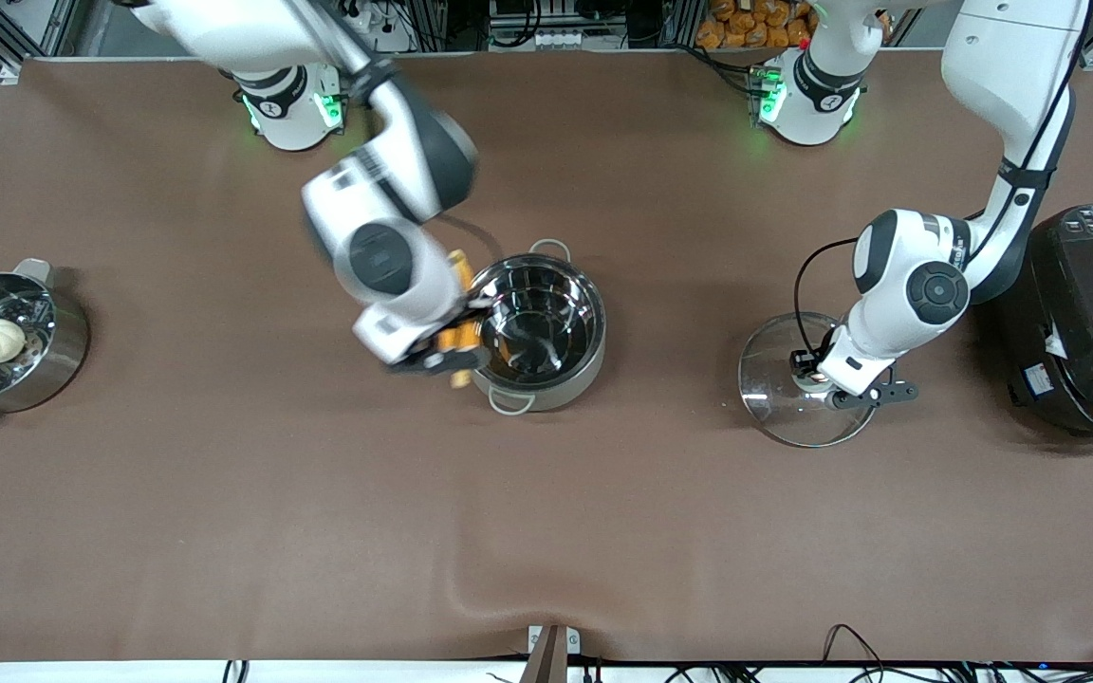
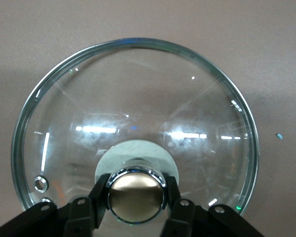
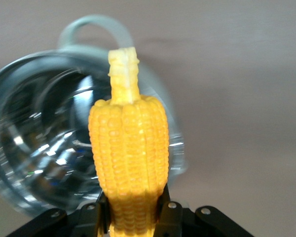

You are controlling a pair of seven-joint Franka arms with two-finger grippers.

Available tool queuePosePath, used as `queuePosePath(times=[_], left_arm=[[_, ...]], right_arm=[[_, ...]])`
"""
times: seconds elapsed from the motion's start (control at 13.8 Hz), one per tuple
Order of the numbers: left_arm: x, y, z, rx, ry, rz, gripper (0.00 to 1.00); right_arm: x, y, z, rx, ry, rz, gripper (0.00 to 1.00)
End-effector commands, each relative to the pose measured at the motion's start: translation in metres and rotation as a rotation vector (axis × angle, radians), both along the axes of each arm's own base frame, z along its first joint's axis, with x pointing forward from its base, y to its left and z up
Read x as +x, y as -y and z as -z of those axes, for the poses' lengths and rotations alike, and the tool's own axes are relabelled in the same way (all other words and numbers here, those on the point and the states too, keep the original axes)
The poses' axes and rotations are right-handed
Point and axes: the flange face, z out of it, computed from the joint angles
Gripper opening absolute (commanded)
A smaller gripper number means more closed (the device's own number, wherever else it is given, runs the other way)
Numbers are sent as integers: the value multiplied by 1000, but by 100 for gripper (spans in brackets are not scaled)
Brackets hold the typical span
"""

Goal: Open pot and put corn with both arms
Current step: 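Carry the corn over the pot while the left gripper lowers the lid, then lower the corn into the pot while the left gripper releases the lid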

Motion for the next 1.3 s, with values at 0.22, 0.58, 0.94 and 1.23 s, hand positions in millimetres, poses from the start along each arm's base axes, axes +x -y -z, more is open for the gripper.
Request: queuePosePath(times=[0.22, 0.58, 0.94, 1.23], left_arm=[[2, -2, -2, -3, 21, 22, 70], [3, -3, -5, -2, 27, 20, 97], [21, -24, -63, 4, 117, 24, 100], [46, -46, -151, 33, 125, 1, 100]], right_arm=[[-16, -38, 30, -8, 9, -48, 0], [-10, -41, 41, -6, 3, -44, 0], [-2, -46, 49, 11, 20, -39, 0], [-2, -47, 58, 11, 21, -40, 0]])
